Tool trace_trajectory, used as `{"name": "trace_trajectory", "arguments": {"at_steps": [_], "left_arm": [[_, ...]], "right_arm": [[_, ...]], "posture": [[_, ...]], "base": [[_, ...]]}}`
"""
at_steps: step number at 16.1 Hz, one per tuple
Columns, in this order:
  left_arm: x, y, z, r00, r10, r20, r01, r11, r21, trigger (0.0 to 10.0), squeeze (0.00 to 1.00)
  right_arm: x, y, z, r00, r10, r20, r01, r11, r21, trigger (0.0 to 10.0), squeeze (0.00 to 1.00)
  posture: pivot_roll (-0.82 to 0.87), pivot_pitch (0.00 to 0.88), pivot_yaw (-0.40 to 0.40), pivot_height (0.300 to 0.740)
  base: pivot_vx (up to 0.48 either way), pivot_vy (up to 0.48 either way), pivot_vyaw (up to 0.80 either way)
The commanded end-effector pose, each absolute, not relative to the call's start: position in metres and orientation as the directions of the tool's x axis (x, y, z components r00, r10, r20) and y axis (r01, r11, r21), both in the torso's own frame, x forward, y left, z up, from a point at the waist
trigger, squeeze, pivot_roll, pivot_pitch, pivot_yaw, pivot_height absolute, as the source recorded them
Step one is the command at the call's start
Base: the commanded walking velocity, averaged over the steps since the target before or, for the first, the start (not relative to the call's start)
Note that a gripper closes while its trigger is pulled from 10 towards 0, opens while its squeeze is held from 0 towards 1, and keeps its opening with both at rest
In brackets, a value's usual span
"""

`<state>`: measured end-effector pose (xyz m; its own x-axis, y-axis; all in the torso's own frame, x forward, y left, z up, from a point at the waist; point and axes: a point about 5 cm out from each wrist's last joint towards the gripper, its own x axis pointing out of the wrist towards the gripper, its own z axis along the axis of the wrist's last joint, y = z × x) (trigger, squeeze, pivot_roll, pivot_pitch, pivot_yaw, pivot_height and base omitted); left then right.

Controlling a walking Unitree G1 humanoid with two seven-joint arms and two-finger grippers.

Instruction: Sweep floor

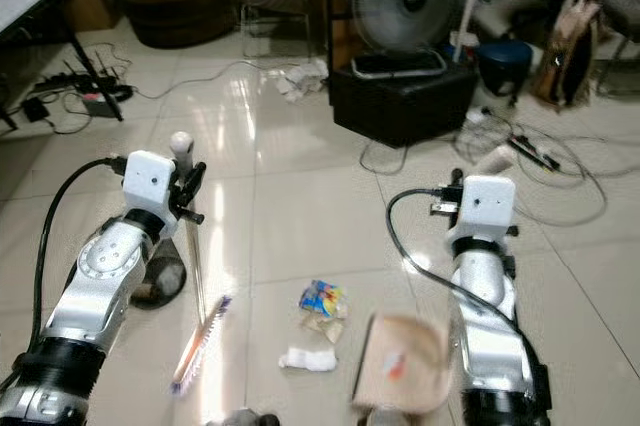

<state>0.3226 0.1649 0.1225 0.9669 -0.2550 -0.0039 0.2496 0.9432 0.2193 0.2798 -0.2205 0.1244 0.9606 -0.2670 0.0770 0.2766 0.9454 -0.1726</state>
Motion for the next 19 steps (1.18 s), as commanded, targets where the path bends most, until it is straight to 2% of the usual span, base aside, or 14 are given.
{"name": "trace_trajectory", "arguments": {"at_steps": [1, 4, 8, 10, 12, 14, 19], "left_arm": [[0.325, 0.169, 0.127, 0.968, -0.253, 0.009, 0.243, 0.939, 0.245, 10.0, 0.00], [0.329, 0.164, 0.124, 0.966, -0.259, -0.008, 0.252, 0.934, 0.254, 10.0, 0.00], [0.339, 0.147, 0.119, 0.959, -0.284, -0.009, 0.276, 0.922, 0.272, 10.0, 0.00], [0.343, 0.143, 0.123, 0.959, -0.283, 0.027, 0.267, 0.928, 0.259, 10.0, 0.00], [0.355, 0.140, 0.135, 0.960, -0.251, 0.123, 0.225, 0.955, 0.192, 10.0, 0.00], [0.360, 0.140, 0.140, 0.961, -0.233, 0.147, 0.205, 0.962, 0.182, 10.0, 0.00], [0.363, 0.139, 0.133, 0.969, -0.206, 0.139, 0.176, 0.963, 0.203, 10.0, 0.00]], "right_arm": [[0.289, -0.215, 0.134, 0.964, -0.236, 0.123, 0.253, 0.955, -0.154, 10.0, 0.00], [0.296, -0.216, 0.137, 0.962, -0.227, 0.152, 0.247, 0.960, -0.133, 10.0, 0.00], [0.306, -0.215, 0.135, 0.961, -0.191, 0.198, 0.228, 0.956, -0.187, 10.0, 0.00], [0.309, -0.218, 0.135, 0.958, -0.190, 0.214, 0.233, 0.953, -0.193, 10.0, 0.00], [0.315, -0.224, 0.142, 0.946, -0.178, 0.270, 0.247, 0.937, -0.246, 10.0, 0.00], [0.319, -0.226, 0.143, 0.950, -0.165, 0.264, 0.241, 0.927, -0.288, 10.0, 0.00], [0.331, -0.210, 0.133, 0.962, -0.069, 0.263, 0.170, 0.907, -0.385, 10.0, 0.00]], "posture": [[0.01, 0.083, 0.107, 0.740], [0.01, 0.102, 0.101, 0.740], [0.03, 0.164, 0.104, 0.740], [0.04, 0.187, 0.112, 0.740], [0.04, 0.251, 0.131, 0.740], [0.05, 0.256, 0.123, 0.740], [0.10, 0.297, 0.137, 0.740]], "base": [[0.000, 0.000, 0.00], [0.000, 0.000, 0.00], [0.000, 0.000, 0.00], [0.000, 0.000, 0.00], [0.000, 0.000, 0.00], [0.000, 0.000, 0.00], [0.000, 0.000, 0.00]]}}
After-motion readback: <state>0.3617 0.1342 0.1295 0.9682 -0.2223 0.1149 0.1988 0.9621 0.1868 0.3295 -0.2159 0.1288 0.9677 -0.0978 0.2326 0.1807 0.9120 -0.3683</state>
